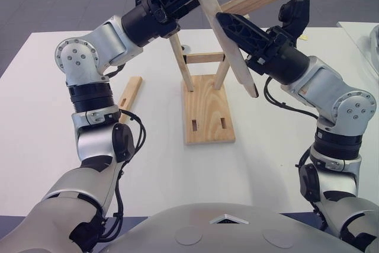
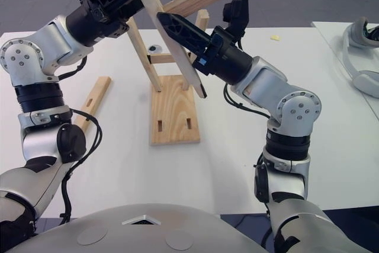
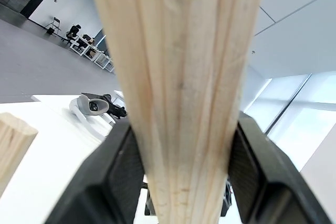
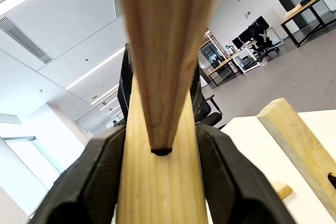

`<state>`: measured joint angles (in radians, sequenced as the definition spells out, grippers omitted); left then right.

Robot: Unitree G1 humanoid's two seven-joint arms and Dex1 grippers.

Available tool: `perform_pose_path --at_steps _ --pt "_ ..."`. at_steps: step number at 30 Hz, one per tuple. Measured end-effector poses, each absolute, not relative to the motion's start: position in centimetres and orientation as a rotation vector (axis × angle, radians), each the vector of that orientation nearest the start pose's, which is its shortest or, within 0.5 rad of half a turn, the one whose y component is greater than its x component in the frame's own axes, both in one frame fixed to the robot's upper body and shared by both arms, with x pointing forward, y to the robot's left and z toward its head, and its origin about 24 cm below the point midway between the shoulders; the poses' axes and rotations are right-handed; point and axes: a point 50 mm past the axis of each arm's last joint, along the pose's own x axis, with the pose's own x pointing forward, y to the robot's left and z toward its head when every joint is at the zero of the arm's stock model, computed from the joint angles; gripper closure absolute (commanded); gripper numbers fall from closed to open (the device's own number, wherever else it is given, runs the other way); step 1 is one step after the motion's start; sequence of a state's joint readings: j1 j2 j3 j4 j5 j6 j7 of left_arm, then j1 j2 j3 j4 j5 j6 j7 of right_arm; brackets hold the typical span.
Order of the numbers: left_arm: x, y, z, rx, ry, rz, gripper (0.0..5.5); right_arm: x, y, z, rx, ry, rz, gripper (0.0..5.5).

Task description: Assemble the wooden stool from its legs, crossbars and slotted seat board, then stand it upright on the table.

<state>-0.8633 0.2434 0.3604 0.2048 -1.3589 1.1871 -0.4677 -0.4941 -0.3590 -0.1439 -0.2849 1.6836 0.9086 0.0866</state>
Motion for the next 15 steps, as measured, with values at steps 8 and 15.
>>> perform_pose_path --at_steps 8,15 --pt "32.2 13.3 24.1 -0.935 0.105 -1.277 3.46 25.6 -12.1 21.3 0.876 0.126 1.154 1.31" --pt "32.9 18.0 27.4 -0.724 0.026 -1.199 3.46 25.2 -12.1 21.2 0.844 0.102 1.172 1.03"
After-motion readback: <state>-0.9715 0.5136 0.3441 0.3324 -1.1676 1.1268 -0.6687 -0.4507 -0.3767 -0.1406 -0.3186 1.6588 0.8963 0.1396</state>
